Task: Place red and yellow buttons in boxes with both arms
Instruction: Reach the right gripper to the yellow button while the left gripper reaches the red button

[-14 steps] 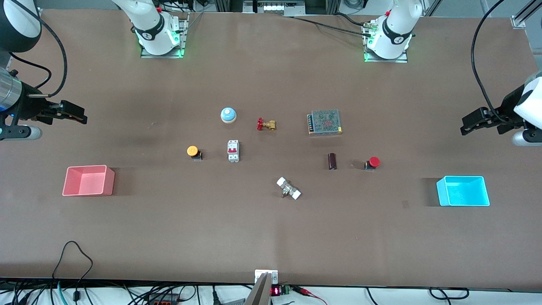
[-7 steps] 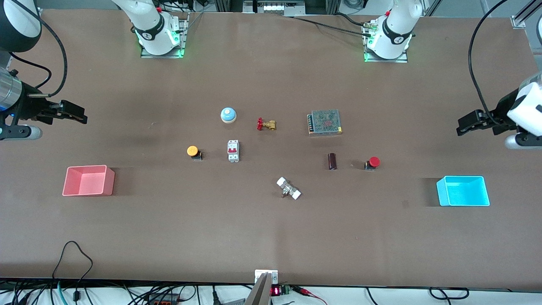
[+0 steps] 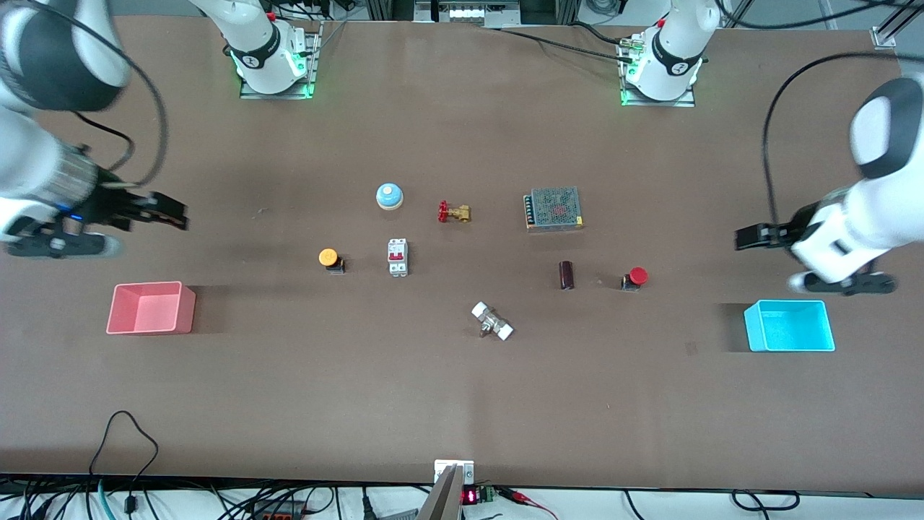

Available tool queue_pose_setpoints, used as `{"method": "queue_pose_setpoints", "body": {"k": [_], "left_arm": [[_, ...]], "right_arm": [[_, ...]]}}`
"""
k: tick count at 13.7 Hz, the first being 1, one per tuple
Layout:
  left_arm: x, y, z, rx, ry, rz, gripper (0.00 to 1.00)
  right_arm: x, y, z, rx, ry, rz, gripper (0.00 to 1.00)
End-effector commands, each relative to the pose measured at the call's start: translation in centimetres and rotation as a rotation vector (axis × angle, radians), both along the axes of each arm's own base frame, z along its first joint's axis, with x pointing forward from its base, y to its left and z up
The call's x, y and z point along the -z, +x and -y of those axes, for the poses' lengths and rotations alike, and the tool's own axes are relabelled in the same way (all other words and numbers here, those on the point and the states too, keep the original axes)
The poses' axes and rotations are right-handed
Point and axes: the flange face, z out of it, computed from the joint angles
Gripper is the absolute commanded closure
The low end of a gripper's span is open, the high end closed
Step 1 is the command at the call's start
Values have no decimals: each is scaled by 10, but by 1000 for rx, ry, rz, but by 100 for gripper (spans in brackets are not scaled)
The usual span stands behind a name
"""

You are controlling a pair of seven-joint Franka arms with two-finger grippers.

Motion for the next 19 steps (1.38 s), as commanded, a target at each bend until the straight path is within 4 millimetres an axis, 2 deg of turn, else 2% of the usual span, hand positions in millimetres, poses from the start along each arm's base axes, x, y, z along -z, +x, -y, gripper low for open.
{"method": "queue_pose_setpoints", "body": {"k": [1, 3, 5, 6, 7, 9, 10, 13, 15, 16, 19], "left_arm": [[36, 7, 11, -40, -7, -61, 0], [65, 12, 16, -76, -83, -101, 0], [83, 14, 26, -58, -82, -109, 0], [92, 13, 42, -36, -81, -123, 0], [99, 14, 49, -29, -81, -120, 0], [119, 10, 51, -35, -85, -98, 0], [128, 7, 57, -27, -85, -86, 0], [148, 1, 78, 2, -83, -66, 0], [165, 0, 83, 6, -84, -56, 0], [175, -2, 93, 20, -83, -49, 0], [200, -3, 97, 37, -83, -52, 0]], "right_arm": [[34, -11, -13, 5, 4, 19, 0], [61, -19, -25, -11, 9, 47, 0], [84, -31, -33, 19, 10, 59, 0], [93, -39, -41, 31, 12, 72, 0], [100, -42, -45, 31, 15, 85, 0], [110, -50, -59, 44, 16, 90, 0], [116, -52, -61, 76, 14, 90, 0], [134, -56, -81, 81, 26, 134, 0], [154, -58, -105, 74, 20, 137, 0], [161, -57, -113, 56, 19, 151, 0], [193, -52, -130, 34, 26, 176, 0]]}}
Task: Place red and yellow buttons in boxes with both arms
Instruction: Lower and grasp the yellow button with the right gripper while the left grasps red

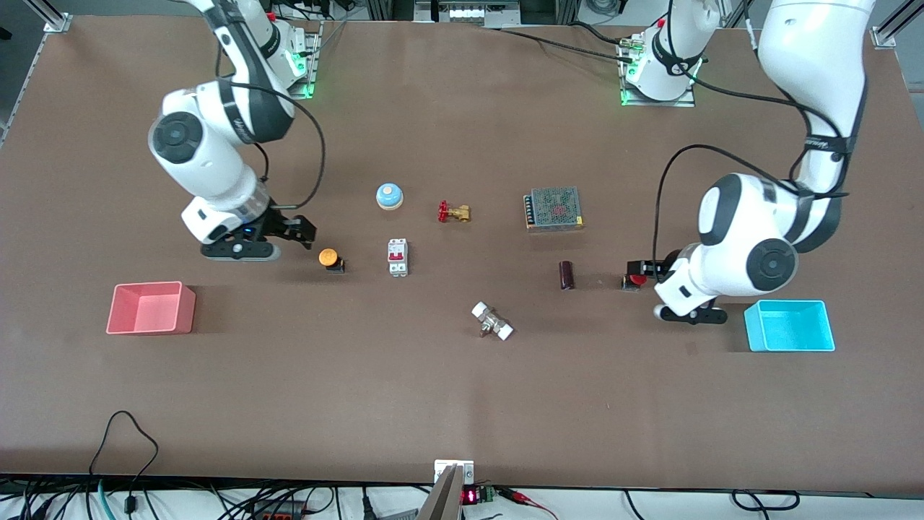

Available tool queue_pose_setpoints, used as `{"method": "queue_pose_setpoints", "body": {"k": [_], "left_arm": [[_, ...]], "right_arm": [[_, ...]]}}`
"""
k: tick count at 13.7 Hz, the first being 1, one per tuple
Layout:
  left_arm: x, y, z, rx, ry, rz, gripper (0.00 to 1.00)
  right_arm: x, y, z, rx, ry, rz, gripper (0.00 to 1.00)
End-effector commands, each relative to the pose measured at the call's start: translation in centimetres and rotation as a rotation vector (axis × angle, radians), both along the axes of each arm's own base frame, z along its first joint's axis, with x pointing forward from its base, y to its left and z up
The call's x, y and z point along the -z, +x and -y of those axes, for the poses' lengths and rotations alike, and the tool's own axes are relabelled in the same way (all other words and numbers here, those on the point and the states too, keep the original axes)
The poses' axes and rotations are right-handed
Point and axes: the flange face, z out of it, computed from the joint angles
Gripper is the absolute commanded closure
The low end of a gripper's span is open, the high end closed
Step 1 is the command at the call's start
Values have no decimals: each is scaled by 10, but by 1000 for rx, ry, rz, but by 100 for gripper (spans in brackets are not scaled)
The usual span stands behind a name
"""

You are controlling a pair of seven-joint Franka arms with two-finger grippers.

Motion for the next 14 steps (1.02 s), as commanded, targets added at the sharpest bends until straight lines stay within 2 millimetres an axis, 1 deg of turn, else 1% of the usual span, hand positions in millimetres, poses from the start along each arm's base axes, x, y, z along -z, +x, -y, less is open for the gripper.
{"method": "queue_pose_setpoints", "body": {"k": [1, 2, 3, 6, 7, 8, 11, 12, 14], "left_arm": [[22, -1, 1, 9, -6, -6, 0], [30, -3, 5, 14, -5, -17, 0], [37, -4, 9, 21, -3, -28, 0], [48, -6, 10, 22, -2, -43, 0], [53, -5, 10, 21, 0, -49, 0], [54, -5, 10, 21, 0, -49, 1], [61, -4, 11, 24, 0, -50, 9], [61, -4, 11, 24, 1, -46, 21], [63, -4, 11, 24, 1, -49, 30]], "right_arm": [[31, 5, -13, -12, -8, 30, 0], [42, 5, -18, -35, -20, 34, 0], [46, 5, -20, -51, -28, 42, 0], [65, 4, -22, -53, -34, 25, 0], [69, 4, -21, -37, -35, 21, 0], [74, 3, -22, -14, -35, 13, 0], [81, 0, -33, 27, -32, 0, 0], [82, -1, -34, 43, -32, -2, 0], [87, -3, -39, 37, -35, -8, 0]]}}
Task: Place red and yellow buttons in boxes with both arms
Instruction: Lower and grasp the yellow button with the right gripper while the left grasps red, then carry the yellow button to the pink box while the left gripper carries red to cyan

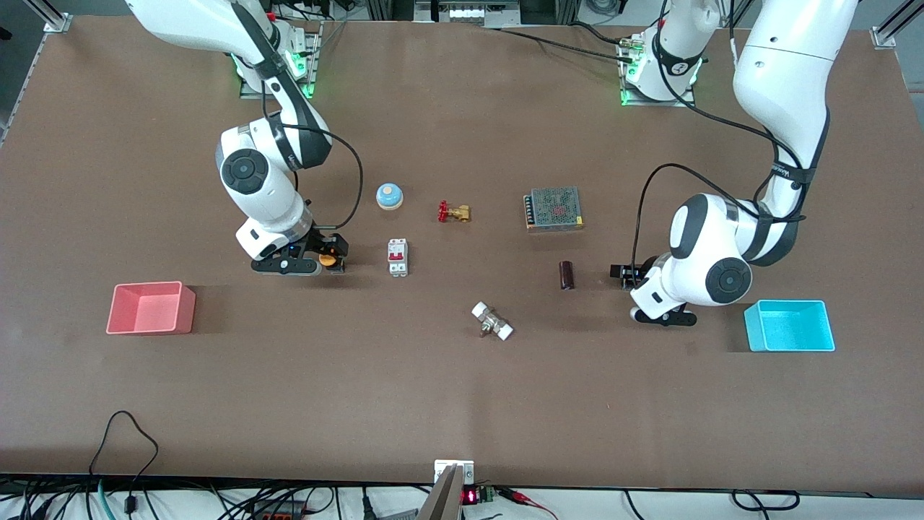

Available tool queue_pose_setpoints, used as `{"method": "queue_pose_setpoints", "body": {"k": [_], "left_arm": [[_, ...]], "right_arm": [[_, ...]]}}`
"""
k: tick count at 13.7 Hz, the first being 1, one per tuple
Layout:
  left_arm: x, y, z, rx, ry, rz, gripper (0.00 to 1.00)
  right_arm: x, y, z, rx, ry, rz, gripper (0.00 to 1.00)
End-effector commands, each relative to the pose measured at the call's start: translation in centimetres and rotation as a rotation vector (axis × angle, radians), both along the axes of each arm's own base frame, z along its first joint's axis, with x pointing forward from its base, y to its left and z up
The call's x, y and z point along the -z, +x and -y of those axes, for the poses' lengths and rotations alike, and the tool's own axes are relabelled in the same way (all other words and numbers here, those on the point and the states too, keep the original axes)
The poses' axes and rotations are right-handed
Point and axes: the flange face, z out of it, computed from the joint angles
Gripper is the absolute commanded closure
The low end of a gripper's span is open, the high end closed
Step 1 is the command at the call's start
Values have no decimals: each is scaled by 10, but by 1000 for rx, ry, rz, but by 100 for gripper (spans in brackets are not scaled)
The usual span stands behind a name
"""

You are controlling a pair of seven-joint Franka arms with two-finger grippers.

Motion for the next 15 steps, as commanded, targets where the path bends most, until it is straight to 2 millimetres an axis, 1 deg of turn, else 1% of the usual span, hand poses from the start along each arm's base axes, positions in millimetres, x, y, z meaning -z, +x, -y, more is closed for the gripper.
{"method": "queue_pose_setpoints", "body": {"k": [1, 3, 4, 5, 6, 7, 8, 9, 10, 13, 14, 15], "left_arm": [[1, 3, 2, 12, -3, 7, 33], [1, 3, 2, 12, -3, 7, 49], [0, 4, 2, 13, -4, 10, 54], [0, 5, 1, 10, -4, 10, 61], [-1, 5, -1, 8, -4, 12, 68], [-4, 6, -3, 4, -3, 15, 73], [-7, 7, -4, 2, -2, 20, 75], [-12, 10, -7, -1, 0, 24, 76], [-24, 20, -13, -14, -2, 39, 76], [-66, 47, -55, -71, -5, 54, 76], [-78, 51, -65, -85, -5, 61, 76], [-89, 53, -70, -92, -6, 74, 76]], "right_arm": [[6, 2, -8, 9, -7, 8, 0], [11, 5, -10, 6, -10, 6, 0], [12, 4, -14, -7, -16, 7, 0], [14, 4, -14, -10, -18, 6, 4], [14, 4, -14, -10, -18, 6, 12], [13, 5, -14, -10, -17, 9, 23], [11, 6, -15, -10, -15, 12, 32], [12, 6, -15, -10, -16, 10, 39], [12, 6, -14, -9, -17, 11, 46], [13, 6, -14, -11, -17, 9, 53], [13, 6, -14, -11, -17, 9, 54], [14, 6, -14, -11, -18, 8, 55]]}}
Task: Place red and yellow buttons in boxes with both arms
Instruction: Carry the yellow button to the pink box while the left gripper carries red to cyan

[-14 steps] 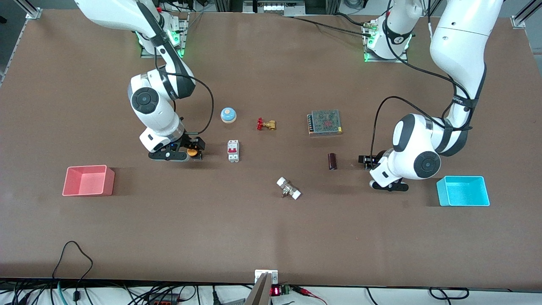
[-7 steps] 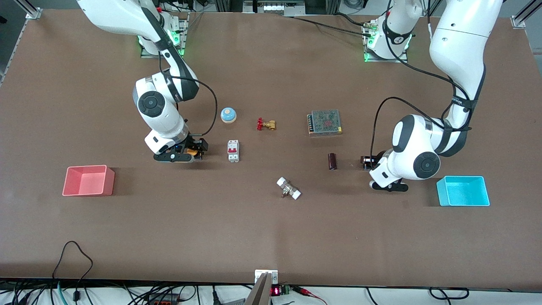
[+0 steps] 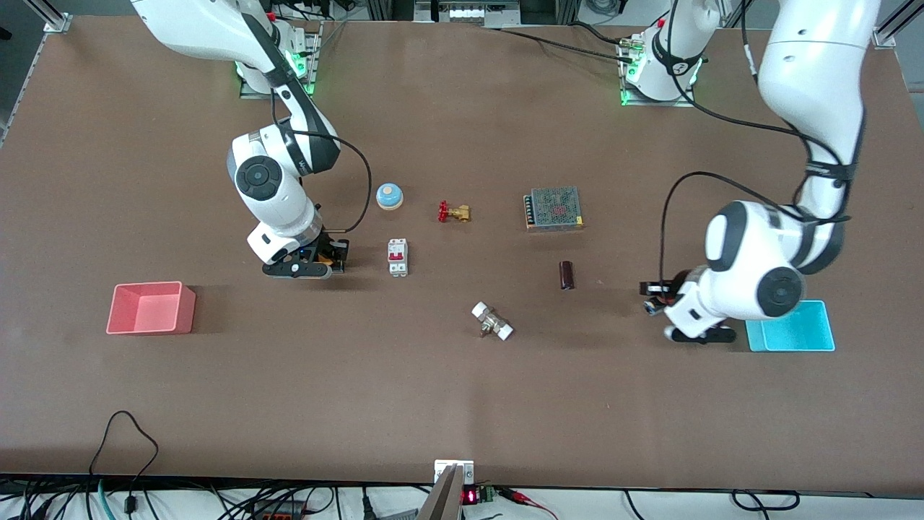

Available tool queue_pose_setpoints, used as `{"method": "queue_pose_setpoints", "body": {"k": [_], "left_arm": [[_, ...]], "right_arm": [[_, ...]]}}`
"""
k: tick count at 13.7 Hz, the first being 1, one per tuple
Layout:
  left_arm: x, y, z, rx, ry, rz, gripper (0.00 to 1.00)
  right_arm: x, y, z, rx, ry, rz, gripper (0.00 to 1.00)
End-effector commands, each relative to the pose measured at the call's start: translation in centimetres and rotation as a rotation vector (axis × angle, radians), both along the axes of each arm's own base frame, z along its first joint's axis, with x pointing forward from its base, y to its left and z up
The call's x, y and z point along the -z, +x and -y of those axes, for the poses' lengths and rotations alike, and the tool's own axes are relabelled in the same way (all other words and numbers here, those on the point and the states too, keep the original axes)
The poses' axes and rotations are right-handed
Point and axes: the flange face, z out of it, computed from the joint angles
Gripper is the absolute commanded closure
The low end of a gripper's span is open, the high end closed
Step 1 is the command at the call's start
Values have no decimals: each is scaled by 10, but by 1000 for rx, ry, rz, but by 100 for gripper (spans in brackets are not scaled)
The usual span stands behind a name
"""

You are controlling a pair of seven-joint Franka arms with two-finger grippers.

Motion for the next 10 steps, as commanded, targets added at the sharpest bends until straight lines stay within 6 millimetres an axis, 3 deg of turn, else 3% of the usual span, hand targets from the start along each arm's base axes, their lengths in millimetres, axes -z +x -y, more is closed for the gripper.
{"method": "queue_pose_setpoints", "body": {"k": [1, 4, 5, 7, 10], "left_arm": [[-39, 7, -20, -16, -5, 27, 76], [-71, 14, -44, -58, 2, 84, 76], [-84, 21, -64, -86, 16, 112, 76], [-90, 23, -108, -144, 46, 126, 76], [-82, 18, -159, -144, 69, 116, 76]], "right_arm": [[2, 2, -4, 2, -10, 8, 55], [-10, 10, -5, -16, -4, 29, 59], [-13, 11, -5, -17, -5, 28, 59], [-29, 15, -3, -19, -7, 32, 59], [-94, 30, 17, -62, -39, -5, 62]]}}
